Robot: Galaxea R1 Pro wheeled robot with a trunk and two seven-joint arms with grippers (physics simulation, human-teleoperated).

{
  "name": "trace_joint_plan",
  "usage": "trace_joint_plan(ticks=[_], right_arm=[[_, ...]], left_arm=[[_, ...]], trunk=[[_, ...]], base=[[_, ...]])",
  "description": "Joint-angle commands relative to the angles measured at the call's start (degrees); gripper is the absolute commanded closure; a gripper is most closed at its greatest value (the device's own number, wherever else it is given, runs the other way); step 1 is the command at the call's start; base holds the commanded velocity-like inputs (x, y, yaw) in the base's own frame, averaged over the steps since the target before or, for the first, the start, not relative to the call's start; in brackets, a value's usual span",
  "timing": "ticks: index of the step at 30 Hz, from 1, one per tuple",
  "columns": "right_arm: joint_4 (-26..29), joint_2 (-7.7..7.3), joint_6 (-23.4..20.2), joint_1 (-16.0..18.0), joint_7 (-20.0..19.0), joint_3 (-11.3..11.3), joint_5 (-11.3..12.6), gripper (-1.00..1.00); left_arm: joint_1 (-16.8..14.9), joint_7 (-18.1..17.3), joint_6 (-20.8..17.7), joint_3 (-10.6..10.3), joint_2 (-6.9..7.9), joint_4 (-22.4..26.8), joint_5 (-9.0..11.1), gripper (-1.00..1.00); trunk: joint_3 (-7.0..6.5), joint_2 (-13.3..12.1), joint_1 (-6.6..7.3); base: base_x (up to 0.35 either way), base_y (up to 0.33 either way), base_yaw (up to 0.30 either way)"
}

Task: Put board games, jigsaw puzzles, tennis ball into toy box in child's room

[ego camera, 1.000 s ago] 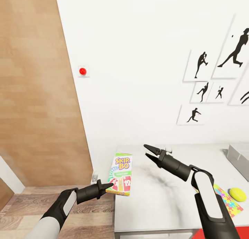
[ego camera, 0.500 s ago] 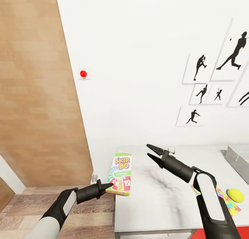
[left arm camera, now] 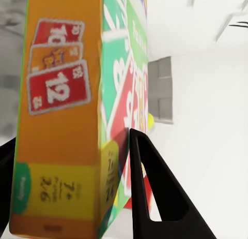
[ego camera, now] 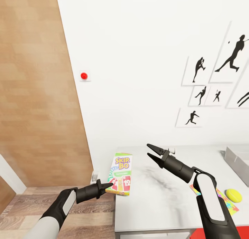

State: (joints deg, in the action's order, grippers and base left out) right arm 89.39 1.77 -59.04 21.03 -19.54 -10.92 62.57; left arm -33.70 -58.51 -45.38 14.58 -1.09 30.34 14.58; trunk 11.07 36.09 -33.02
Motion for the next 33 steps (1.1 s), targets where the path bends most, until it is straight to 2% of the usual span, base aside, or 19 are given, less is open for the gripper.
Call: trace_joint_plan(ticks=[1,14,22,33], right_arm=[[0.0,0.06,-0.3,0.1,-0.6,-0.2,-0.6,-1.0],[-0.3,0.09,-0.2,0.1,-0.6,-0.2,-0.7,-1.0],[-0.4,0.16,0.7,0.1,-0.6,-0.2,-0.6,-1.0],[-0.4,0.16,1.2,0.1,-0.7,-0.1,-0.5,-1.0]], left_arm=[[-0.1,-0.1,-0.3,0.3,-0.08,0.1,-0.2,1.0],[-0.4,-0.1,-1.7,0.0,0.21,0.6,-0.5,1.0],[-0.4,-0.2,-2.0,0.0,0.37,0.6,-0.5,1.0],[-0.4,-0.3,-2.3,0.0,0.47,0.6,-0.5,1.0]], trunk=[[-0.09,-0.3,0.21],[-2.43,-5.6,3.06],[-3.86,-8.8,4.82],[-5.84,-13.2,7.24]], base=[[0.0,0.0,0.0],[-0.001,0.0,0.0],[-0.167,0.0,0.0],[-0.02,0.0,0.0]])
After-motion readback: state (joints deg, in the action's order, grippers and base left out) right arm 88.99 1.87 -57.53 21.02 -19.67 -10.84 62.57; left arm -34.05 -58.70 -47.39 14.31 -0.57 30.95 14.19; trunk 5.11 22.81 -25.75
